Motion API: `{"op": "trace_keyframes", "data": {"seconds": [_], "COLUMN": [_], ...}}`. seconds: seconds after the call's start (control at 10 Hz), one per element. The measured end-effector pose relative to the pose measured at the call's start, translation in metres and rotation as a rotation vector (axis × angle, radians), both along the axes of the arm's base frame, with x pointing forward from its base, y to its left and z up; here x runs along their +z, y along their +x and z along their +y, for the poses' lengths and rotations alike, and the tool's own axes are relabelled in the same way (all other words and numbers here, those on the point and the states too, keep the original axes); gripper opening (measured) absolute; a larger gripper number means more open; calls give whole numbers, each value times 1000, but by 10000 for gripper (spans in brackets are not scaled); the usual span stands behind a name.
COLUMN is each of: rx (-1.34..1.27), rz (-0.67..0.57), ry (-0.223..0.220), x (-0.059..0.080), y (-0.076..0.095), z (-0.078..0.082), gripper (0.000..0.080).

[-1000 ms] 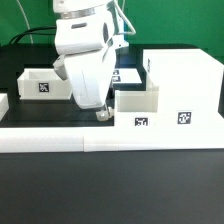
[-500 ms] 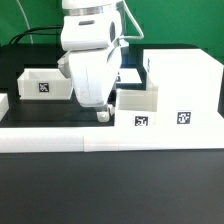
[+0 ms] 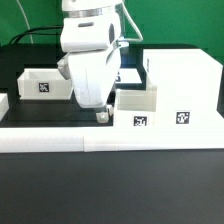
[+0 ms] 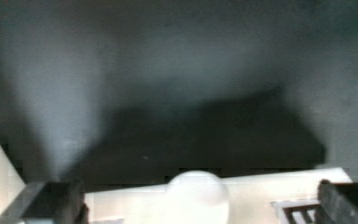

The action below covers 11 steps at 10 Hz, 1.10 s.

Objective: Assemble drawer

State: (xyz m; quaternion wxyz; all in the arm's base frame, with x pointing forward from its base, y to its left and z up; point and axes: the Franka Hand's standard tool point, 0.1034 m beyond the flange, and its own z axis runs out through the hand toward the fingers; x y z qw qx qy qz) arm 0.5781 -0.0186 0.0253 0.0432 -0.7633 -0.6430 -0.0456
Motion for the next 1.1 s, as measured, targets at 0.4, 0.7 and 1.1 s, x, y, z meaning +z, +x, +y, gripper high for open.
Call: {"op": "trace_keyframes", "data": {"seconds": [0.4, 0.7, 1.1], "rx": [146, 150, 196], "rz": [1, 1, -1], "ry": [-18, -18, -34], "x": [-1, -1, -3], "y": [-3, -3, -3], "z": [2, 2, 3], "gripper": [649, 649, 649]}}
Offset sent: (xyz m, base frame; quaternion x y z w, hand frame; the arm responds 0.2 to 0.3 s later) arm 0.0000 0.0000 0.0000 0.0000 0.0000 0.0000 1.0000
